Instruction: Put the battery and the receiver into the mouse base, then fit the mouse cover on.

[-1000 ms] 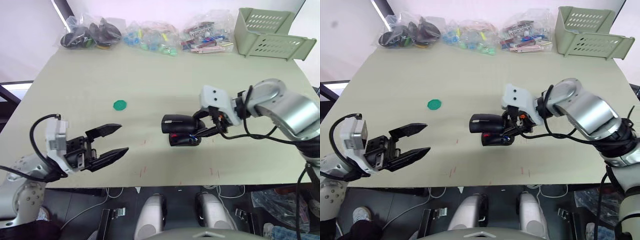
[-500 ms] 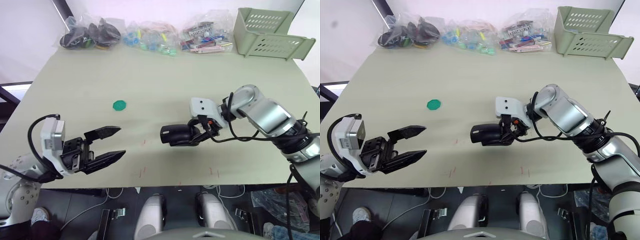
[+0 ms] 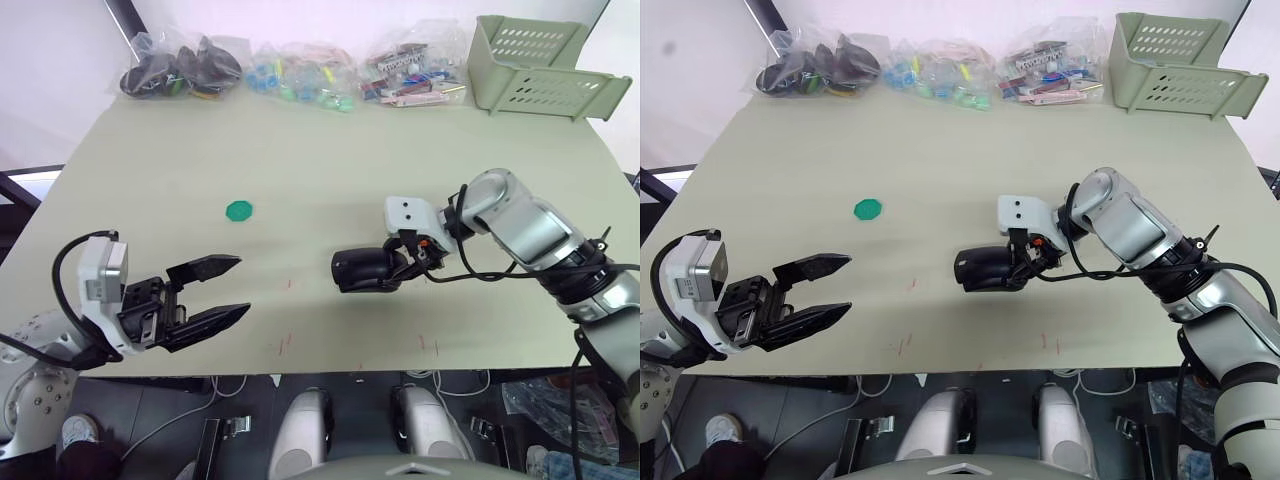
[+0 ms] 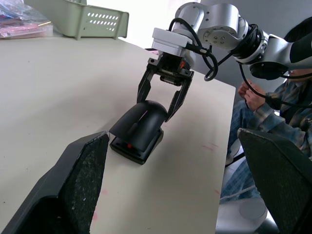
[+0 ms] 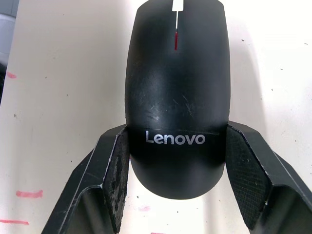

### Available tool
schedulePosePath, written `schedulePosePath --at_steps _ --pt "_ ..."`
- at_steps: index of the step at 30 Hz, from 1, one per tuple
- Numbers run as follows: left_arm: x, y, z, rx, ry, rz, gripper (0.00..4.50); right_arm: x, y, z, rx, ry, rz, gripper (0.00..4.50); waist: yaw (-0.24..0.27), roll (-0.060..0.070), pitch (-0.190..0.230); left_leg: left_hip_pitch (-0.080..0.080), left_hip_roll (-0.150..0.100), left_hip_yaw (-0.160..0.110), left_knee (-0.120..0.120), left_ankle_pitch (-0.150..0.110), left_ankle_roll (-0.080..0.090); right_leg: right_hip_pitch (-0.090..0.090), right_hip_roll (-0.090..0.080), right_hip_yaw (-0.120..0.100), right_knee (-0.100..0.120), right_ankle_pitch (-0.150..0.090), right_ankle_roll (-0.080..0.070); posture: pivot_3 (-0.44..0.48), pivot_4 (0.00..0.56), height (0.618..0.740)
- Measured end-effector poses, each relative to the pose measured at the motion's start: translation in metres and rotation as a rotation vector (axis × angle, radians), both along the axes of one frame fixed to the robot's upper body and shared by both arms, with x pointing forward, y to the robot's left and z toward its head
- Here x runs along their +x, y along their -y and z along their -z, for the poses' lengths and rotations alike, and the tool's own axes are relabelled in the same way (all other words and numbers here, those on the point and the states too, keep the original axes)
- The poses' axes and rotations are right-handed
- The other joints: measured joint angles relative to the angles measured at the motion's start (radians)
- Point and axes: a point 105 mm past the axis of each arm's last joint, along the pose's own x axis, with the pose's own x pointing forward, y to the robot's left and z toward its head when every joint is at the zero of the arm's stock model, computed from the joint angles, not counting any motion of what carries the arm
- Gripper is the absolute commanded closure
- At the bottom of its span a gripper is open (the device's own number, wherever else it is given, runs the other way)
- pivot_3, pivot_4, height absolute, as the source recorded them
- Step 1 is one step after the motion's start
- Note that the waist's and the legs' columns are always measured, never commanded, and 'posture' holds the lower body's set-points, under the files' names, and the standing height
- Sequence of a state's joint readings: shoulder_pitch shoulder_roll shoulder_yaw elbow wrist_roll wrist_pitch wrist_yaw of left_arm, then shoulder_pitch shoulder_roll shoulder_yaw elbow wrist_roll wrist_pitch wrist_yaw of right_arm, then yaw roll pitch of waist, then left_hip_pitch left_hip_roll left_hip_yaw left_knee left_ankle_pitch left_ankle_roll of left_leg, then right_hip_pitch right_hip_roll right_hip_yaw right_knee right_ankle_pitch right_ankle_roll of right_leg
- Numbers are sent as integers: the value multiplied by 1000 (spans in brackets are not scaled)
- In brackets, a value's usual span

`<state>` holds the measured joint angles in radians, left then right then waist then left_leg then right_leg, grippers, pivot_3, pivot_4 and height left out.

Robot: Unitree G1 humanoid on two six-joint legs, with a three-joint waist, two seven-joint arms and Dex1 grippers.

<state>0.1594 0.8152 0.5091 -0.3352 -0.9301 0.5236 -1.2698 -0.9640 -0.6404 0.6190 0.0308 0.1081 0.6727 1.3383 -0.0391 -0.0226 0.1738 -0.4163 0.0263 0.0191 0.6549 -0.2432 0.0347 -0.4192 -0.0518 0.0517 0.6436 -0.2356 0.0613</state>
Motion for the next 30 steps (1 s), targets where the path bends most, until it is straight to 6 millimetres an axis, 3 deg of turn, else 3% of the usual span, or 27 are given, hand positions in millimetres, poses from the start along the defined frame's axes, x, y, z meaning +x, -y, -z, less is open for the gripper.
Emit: schedulePosePath --at_steps 30 --pt "-3 -2 -1 1 -15 -4 0 9 7 16 -49 -38 -9 2226 -2 0 0 2 -2 0 0 1 -1 1 0 0 1 0 0 0 150 740"
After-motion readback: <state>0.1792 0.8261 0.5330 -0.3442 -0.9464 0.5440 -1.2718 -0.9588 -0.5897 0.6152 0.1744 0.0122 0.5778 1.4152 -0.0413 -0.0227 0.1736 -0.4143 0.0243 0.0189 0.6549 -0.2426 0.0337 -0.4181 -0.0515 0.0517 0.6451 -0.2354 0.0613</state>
